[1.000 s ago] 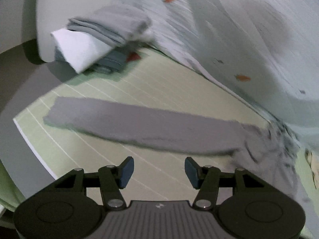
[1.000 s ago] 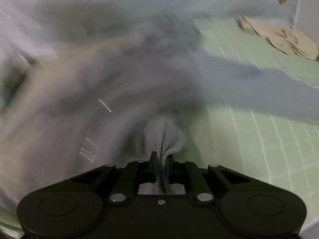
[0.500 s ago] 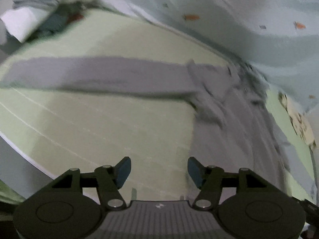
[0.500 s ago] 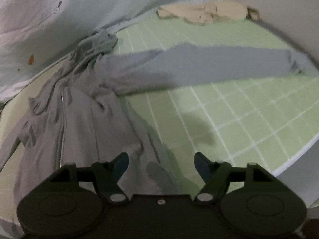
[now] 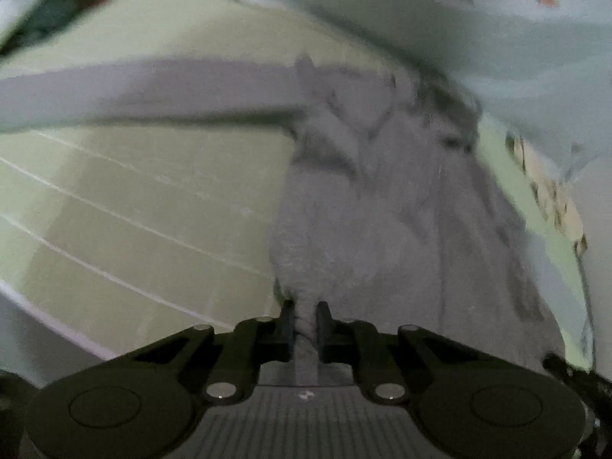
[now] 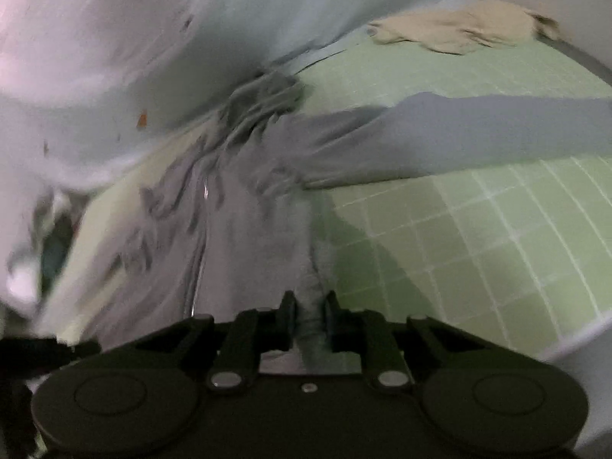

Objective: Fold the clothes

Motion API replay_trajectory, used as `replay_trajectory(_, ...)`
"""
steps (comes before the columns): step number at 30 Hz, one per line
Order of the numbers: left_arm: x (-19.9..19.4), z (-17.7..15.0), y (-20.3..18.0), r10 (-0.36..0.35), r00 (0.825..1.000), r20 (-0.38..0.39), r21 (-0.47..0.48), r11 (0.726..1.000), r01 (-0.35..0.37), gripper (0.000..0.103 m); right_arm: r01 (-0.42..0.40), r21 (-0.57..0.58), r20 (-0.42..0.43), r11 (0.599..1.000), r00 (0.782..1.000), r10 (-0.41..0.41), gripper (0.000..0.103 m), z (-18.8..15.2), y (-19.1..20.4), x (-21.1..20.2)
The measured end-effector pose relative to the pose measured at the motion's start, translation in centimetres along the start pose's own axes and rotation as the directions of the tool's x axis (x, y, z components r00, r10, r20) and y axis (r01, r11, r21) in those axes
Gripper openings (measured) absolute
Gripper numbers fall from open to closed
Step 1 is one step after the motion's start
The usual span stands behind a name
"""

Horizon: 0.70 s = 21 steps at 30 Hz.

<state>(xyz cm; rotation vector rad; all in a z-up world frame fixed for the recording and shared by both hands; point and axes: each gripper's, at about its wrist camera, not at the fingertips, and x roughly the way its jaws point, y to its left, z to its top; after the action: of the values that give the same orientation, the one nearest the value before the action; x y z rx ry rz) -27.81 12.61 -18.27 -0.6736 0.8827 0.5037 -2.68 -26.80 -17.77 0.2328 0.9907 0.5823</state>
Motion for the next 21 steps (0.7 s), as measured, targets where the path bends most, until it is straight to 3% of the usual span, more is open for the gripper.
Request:
replay_trajectory(4, 1.5, -0.6, 2.0, 0.099, 0.993, -0.068, -0.072, 0.992, -0.104, 0.017, 0.061, -0.103, -0.173, 0.993, 0.982, -0.079, 0.022, -1.5, 0.5, 3.0)
replay_trajectory(6, 1.9, -0.4, 1.8, 0.109, 0.991, -0.082, -0.073, 0.991, -0.115, 0.024, 0.098, -0.145, -0.192, 0.985, 0.973, -0.125, 0.029, -0.9, 1.6, 4.1)
replay_trajectory(8, 1.1, 0.5, 1.1, 0.135, 0.991, -0.021, -0.041, 0.99, -0.136, 0.027, 0.145, -0.207, -0.116, 0.968, 0.978, -0.171, 0.06, 0.4, 2.8, 3.8)
replay_trajectory(10, 0.5, 1.8, 0.7, 0.152, 0.988, 0.029, -0.021, 0.988, -0.151, 0.033, 0.171, -0.234, -0.036, 0.957, 0.982, -0.184, 0.076, 2.4, 3.7, 3.7)
replay_trajectory(16, 1.0, 7.2, 0.0, 0.117, 0.987, 0.113, -0.027, 0.993, -0.115, 0.045, 0.134, -0.213, 0.034, 0.968, 0.991, -0.13, 0.08, 8.9, 6.0, 7.8)
replay_trajectory(19, 2.4, 10.4, -1.2, 0.111, 0.985, 0.135, 0.013, 0.993, -0.114, 0.06, 0.094, -0.19, 0.06, 0.977, 0.995, -0.084, 0.086, 12.4, 7.2, 10.8)
replay_trajectory(21, 3.7, 12.6, -2.0, 0.102, 0.984, 0.146, 0.047, 0.993, -0.11, 0.079, 0.09, -0.164, 0.055, 0.982, 0.995, -0.082, 0.086, 15.0, 7.5, 13.6)
